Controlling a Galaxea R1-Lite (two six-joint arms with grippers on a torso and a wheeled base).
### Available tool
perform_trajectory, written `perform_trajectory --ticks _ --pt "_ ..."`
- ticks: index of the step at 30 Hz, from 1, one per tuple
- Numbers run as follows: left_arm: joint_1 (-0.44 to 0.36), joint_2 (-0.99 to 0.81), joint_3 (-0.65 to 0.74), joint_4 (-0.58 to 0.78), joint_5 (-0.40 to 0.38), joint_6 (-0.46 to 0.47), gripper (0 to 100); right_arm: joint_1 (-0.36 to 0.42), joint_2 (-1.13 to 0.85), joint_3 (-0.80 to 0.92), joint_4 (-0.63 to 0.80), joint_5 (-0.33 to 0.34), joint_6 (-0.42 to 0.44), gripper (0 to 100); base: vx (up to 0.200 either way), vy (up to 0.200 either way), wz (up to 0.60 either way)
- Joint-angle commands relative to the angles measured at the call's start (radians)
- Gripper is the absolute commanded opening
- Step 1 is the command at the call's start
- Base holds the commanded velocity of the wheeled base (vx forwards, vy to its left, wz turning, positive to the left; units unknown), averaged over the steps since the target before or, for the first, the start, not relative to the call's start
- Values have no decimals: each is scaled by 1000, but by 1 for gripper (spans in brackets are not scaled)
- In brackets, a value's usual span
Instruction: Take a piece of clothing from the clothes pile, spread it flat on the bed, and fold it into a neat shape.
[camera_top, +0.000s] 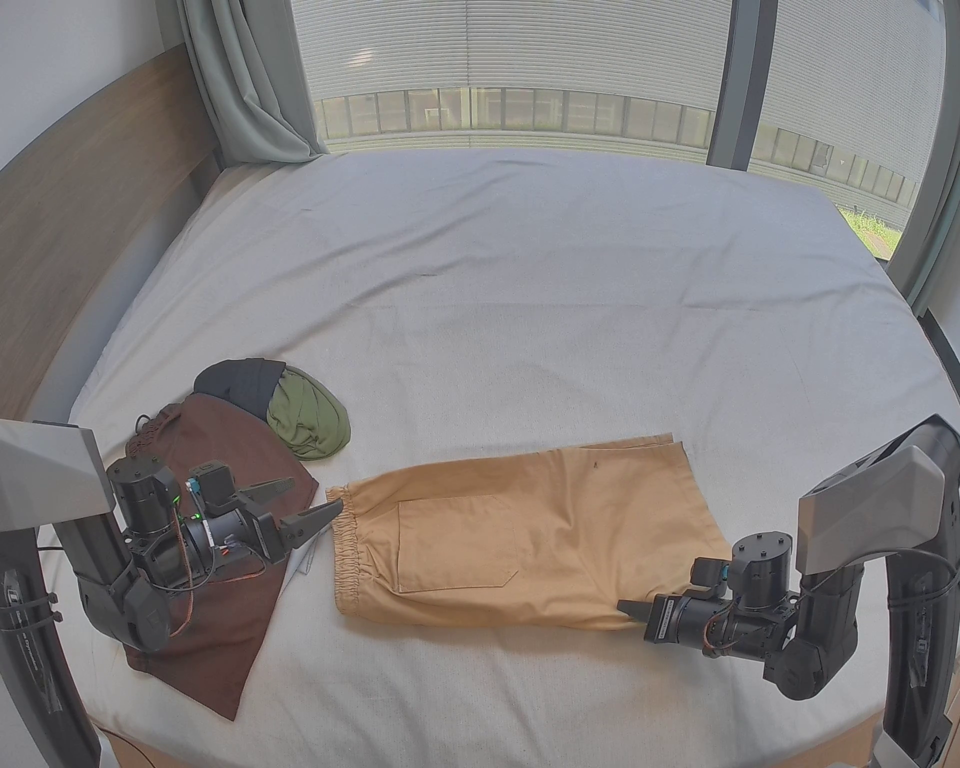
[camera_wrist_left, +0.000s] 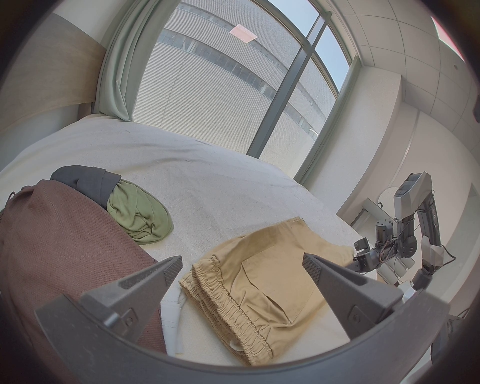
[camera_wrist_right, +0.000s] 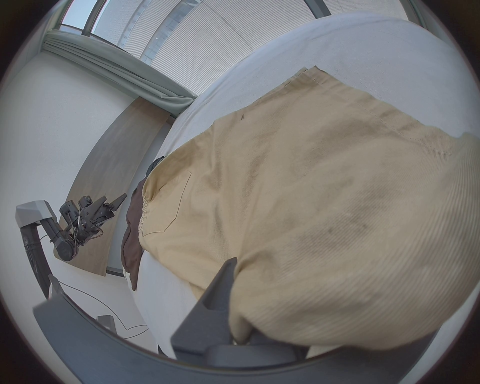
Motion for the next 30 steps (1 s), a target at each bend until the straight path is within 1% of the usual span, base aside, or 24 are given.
perform_trajectory --ticks 1,2,3,14,16,17,19,20,21,23,25,30 --pt "-5 -2 -1 -2 1 -2 100 1 3 -1 0 0 1 0 0 0 0" --pt "-6 -4 -1 -1 1 -2 100 1 3 -3 0 0 1 0 0 0 0" --pt "-6 -7 4 -1 1 -1 100 1 5 -7 0 -1 2 100 0 0 0" --pt "-6 -12 -4 -2 1 -22 100 54 -33 94 0 13 -4 100 0 0 0" --pt "-6 -12 -7 -2 1 -20 100 59 -53 116 0 33 -14 100 0 0 0" --pt "-6 -12 -8 -2 1 -20 100 60 -61 132 0 54 -27 100 0 0 0" --pt "-6 -12 -11 -2 1 -17 100 60 -84 169 -2 114 -59 100 0 0 0" --pt "-6 -12 -11 -2 1 -17 100 60 -90 175 -2 129 -65 100 0 0 0" --pt "-6 -13 -10 -2 1 -17 100 60 -113 194 -2 175 -80 100 0 0 0" --pt "-6 -19 -8 -2 1 -19 100 60 -136 206 -2 214 -83 100 0 0 0" --pt "-8 -21 -8 -2 1 -19 100 60 -156 212 -2 226 -83 100 0 0 0" --pt "-9 -21 -7 -2 1 -19 100 60 -182 214 -2 229 -83 100 0 0 0"
